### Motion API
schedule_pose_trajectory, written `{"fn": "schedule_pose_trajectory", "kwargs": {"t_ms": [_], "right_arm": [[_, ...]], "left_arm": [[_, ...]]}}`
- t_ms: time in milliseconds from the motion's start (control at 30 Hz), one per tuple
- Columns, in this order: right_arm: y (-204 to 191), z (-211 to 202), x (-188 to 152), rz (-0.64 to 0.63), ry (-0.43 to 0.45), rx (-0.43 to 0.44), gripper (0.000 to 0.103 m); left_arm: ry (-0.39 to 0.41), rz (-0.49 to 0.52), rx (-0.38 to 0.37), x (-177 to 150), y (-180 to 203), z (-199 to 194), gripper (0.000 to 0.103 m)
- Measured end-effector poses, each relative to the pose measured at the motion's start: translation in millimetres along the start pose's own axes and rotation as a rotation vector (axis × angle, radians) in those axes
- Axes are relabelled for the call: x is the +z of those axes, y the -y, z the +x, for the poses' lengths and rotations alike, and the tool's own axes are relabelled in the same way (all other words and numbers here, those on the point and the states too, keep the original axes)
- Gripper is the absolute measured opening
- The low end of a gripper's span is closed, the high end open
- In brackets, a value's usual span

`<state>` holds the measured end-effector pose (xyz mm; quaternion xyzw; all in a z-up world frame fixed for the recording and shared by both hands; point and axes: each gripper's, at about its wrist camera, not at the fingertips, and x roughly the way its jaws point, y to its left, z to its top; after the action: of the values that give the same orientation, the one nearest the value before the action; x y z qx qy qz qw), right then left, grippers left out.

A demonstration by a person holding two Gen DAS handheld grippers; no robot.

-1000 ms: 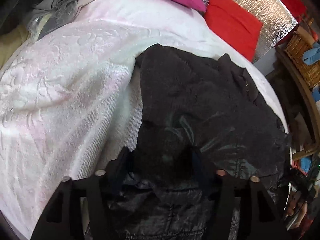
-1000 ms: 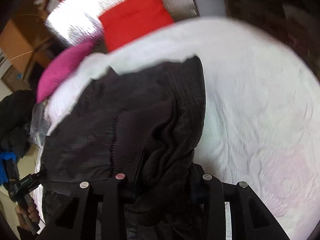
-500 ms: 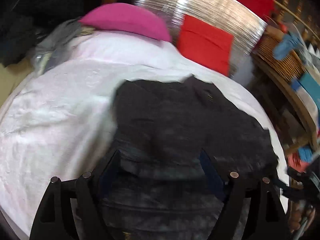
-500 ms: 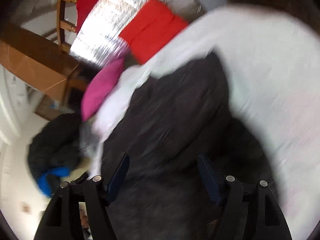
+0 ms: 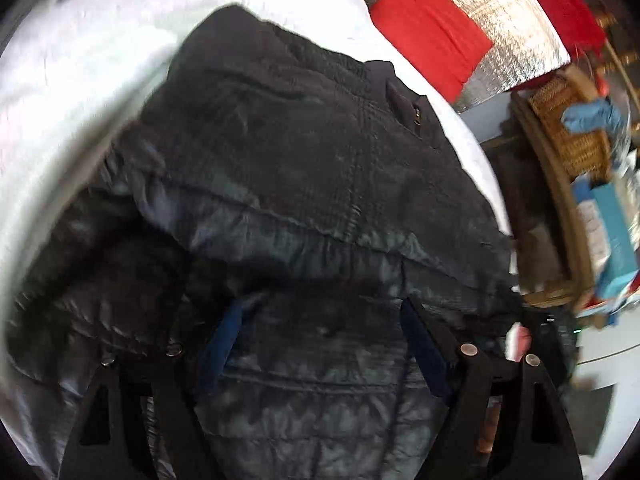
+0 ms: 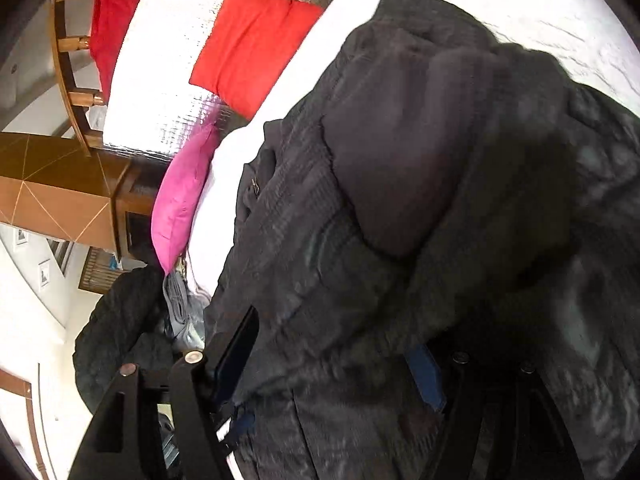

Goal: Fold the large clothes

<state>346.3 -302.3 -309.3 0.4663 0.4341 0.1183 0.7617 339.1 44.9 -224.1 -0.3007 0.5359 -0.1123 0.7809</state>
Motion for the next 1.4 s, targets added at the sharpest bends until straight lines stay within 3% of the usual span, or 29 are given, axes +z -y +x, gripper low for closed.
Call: {"fn": "schedule_pose_trajectory", "kwargs": {"t_ms": [100,167,200,367,433,467,633,700,767,867,933,1000,1067,1100,1133,1333,1367,1400], "right_arm": [[-5.4,4.5,1.0,-0.015,0.027,-0.01,0.067],[-5.0,3.1,-1.9,-0.02,0.045,-0.038,0.051],[-5.8,6.1,-2.3,-0.02,0.049,-0.051,0.037],[-10.0,3.3,-2.9,-0.066,0.066,-0.095,0.029],[-17.4,1.0,-4.7,-0.111,0.088,-0.118,0.027],[-21.6,0.0,-5.3,-0.138,0.1,-0.127,0.027],[-44.4,-16.8,-10.7,-0.254,0.178,-0.112,0.025],[-45.3,-20.2,-11.1,-0.264,0.186,-0.112,0.024],[-38.6,-14.7,-10.1,-0.248,0.151,-0.138,0.024],[-26.8,2.7,-8.4,-0.201,0.077,-0.19,0.025],[-22.9,1.0,-6.0,-0.168,0.063,-0.156,0.027],[-20.5,-2.0,-2.8,-0.119,0.046,-0.106,0.028],[-14.8,-7.0,1.2,-0.066,0.027,-0.058,0.052],[-12.5,-8.0,2.3,-0.047,0.028,-0.043,0.081],[-7.9,-12.5,3.5,-0.016,0.047,-0.016,0.083],[5.6,-27.1,16.3,0.027,0.158,-0.055,0.08],[8.0,-25.7,18.1,0.032,0.162,-0.059,0.076],[8.7,-25.7,19.6,0.027,0.173,-0.07,0.063]], "left_arm": [[0.014,-0.083,-0.056,2.8,-14.0,-1.4,0.082],[0.03,-0.146,-0.098,6.5,-22.1,-0.5,0.082],[0.046,-0.179,-0.12,9.3,-26.4,-0.4,0.082],[0.125,-0.256,-0.176,16.8,-38.1,0.9,0.08],[0.158,-0.247,-0.17,20.3,-37.8,-0.7,0.062],[0.166,-0.234,-0.153,22.1,-36.0,-1.8,0.044],[0.239,-0.173,-0.157,23.3,-33.1,-22.3,0.024],[0.272,-0.115,-0.127,27.1,-26.8,-28.3,0.024],[0.219,-0.101,-0.037,30.5,-29.7,-16.3,0.028],[0.181,-0.191,-0.066,30.1,-39.5,-0.9,0.032],[0.155,-0.199,-0.094,32.9,-39.2,-3.0,0.043],[0.12,-0.206,-0.118,29.8,-40.2,-3.8,0.066],[0.092,-0.218,-0.123,26.6,-39.2,-2.2,0.068],[0.089,-0.225,-0.124,25.5,-40.3,-3.9,0.068],[0.088,-0.236,-0.128,24.8,-42.2,-5.4,0.068],[0.101,-0.293,-0.177,19.9,-59.1,-7.6,0.069],[0.119,-0.274,-0.17,22.2,-57.6,-7.9,0.067],[0.135,-0.25,-0.143,24.3,-56.2,-8.1,0.059]]}}
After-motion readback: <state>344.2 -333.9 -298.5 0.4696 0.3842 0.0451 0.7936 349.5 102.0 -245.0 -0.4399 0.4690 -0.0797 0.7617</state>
